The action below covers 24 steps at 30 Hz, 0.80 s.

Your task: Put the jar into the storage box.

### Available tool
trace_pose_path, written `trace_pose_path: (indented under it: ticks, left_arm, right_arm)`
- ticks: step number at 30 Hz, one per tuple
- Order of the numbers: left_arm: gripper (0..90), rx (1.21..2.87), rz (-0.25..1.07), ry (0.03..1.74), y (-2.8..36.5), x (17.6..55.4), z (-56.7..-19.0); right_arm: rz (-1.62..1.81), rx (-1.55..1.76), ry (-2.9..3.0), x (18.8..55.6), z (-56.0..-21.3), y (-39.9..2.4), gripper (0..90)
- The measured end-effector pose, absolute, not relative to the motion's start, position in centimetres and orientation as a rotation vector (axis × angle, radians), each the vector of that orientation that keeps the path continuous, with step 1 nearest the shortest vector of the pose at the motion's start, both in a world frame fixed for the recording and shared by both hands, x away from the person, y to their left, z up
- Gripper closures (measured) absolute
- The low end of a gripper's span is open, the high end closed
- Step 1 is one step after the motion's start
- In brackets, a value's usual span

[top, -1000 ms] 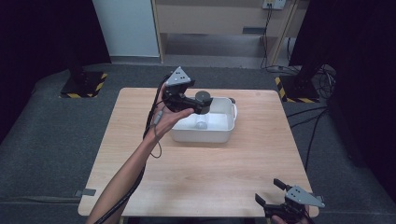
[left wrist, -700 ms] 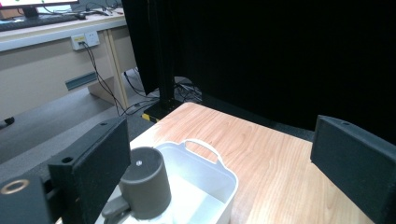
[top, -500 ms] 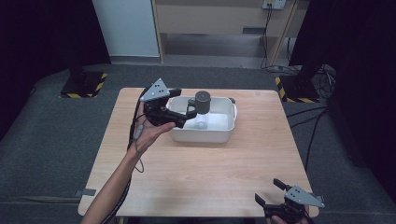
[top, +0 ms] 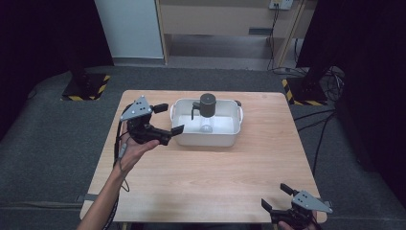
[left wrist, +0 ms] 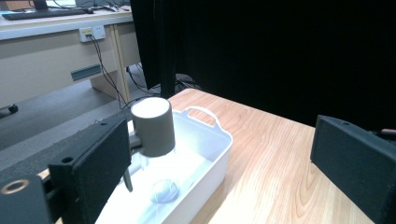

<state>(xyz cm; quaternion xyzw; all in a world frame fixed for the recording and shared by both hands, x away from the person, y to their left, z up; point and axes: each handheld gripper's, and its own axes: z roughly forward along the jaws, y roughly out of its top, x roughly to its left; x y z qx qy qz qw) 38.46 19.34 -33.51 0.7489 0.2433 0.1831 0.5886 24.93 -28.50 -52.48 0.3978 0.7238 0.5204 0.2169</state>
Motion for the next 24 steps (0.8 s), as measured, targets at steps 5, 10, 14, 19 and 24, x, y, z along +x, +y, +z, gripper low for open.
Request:
trace_pose_path:
  ticks: [5,10,14,19,24]
  left_arm:
    - [3.3,1.744,0.419,0.575,20.5,37.7,-34.6]
    - [3.3,1.736,0.408,0.593,21.6,36.9,-35.9]
    - [3.3,1.738,0.412,0.609,22.6,36.2,-37.0]
    - [3.3,1.727,0.414,0.626,23.7,35.1,-38.3]
    - [3.3,1.74,0.425,0.644,24.8,34.0,-39.7]
  right_arm:
    - [1.443,1.102,2.006,24.9,-52.5,-28.5,3.5]
    - [1.442,1.104,2.005,24.9,-52.5,-28.5,3.4]
    - [1.444,1.105,2.003,24.9,-52.5,-28.6,3.4]
    - [1.446,1.106,2.004,25.0,-52.5,-28.6,3.4]
    - [1.448,1.11,2.001,25.0,-52.6,-28.6,3.4]
